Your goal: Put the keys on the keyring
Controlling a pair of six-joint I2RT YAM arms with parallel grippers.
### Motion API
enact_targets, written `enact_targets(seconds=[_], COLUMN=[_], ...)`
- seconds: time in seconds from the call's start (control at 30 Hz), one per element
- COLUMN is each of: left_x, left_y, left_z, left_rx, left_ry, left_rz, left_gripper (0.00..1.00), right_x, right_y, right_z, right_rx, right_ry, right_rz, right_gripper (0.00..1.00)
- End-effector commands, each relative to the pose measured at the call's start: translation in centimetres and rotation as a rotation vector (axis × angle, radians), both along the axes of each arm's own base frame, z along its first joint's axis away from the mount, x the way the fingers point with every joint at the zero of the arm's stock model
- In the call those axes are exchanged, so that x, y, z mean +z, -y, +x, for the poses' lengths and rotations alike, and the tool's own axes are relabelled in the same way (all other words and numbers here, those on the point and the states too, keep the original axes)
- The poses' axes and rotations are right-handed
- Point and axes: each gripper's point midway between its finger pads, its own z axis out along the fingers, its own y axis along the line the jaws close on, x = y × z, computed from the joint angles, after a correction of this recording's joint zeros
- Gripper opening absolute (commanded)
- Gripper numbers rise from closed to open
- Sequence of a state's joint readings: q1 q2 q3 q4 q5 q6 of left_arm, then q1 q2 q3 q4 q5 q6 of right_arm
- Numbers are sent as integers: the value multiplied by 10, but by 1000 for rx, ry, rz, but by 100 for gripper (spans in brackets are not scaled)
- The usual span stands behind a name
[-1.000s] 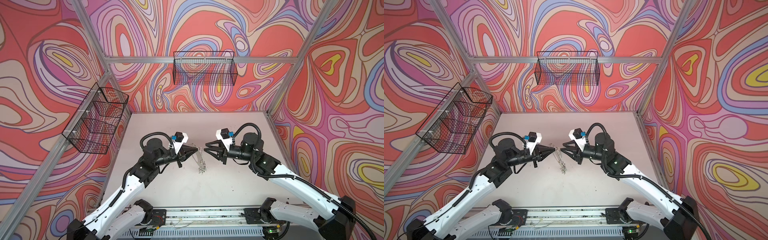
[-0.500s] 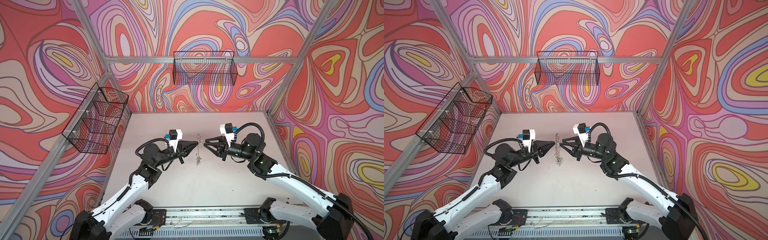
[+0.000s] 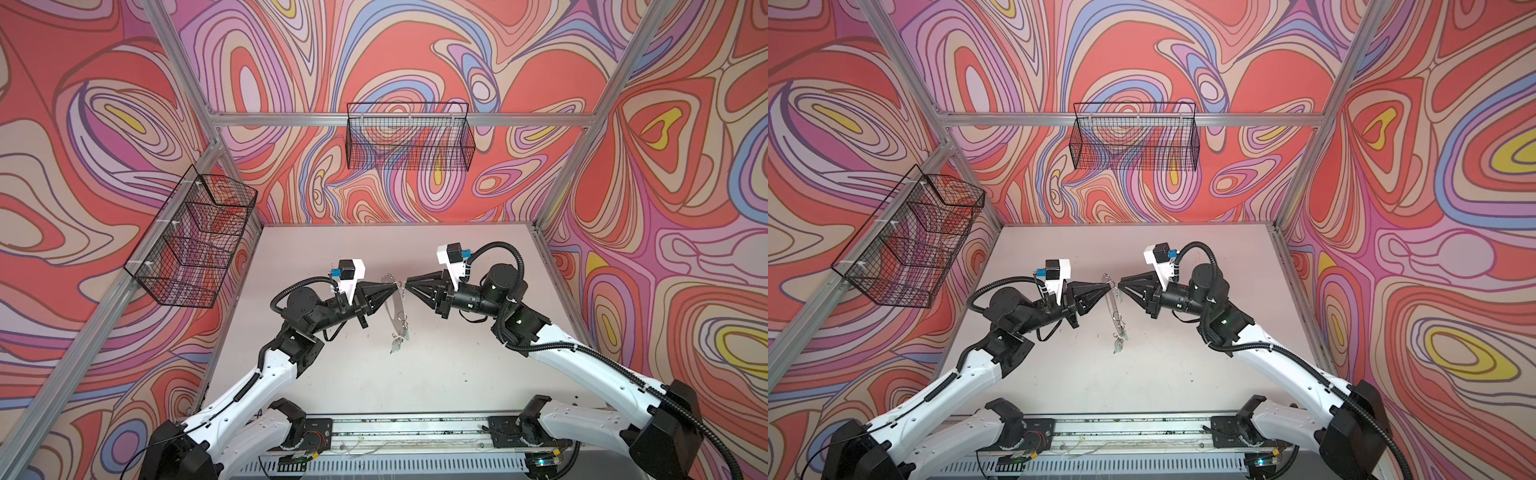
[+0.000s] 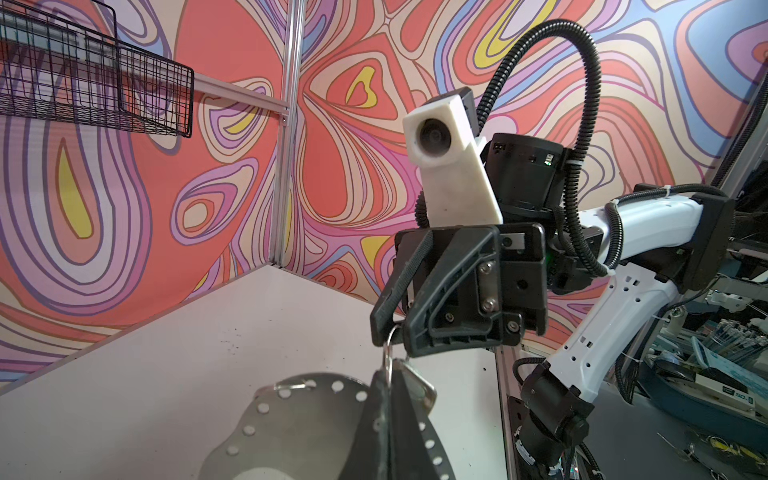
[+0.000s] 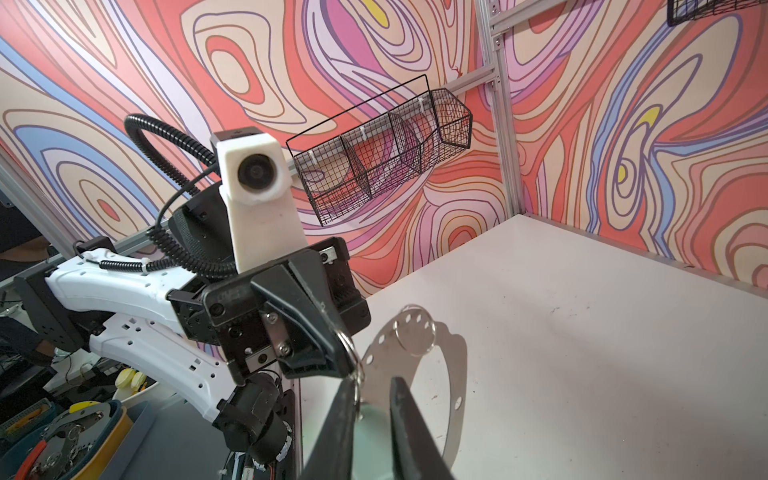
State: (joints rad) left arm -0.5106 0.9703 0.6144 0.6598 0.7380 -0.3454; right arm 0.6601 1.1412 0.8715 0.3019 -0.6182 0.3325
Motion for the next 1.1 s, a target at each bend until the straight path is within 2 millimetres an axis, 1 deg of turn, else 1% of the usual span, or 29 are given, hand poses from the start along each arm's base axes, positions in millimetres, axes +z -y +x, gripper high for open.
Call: enact_targets(seconds=[0.0,0.03,0.2,0.5,0.73,0.87,0.9,1.0,1.07], left_x=[22,22,25,34,33,33,32,33,32], left_y=[-1,-1,-2,-2,2,0,0,-2,-3], left_z=[-8,-8,-9,-14,-15,-14,-14,-13,-12], left_rx=[-24,-24,-23,-43,-83,-69,-63,-49,-42], left_ry=[71,71,81,96,83,85,83,86,84], left_rz=[-48,-48,-63,-98,-103,-107,-107,-107,-106], left_gripper=[0,0,0,0,0,0,0,0,0], right_x=[12,11,5,-17,-13,-15,-15,-13,-8], right_y=[-1,-2,-4,-19,-22,-20,-17,-5,4], right_z=[1,2,4,-2,-6,-4,-4,0,-1], right_rx=[8,10,23,139,178,152,132,52,13], right_ry=[15,10,-26,-122,-110,-97,-83,-34,3], right_rz=[20,18,10,0,14,3,-1,-4,8], right_gripper=[2,0,0,0,0,0,3,19,25])
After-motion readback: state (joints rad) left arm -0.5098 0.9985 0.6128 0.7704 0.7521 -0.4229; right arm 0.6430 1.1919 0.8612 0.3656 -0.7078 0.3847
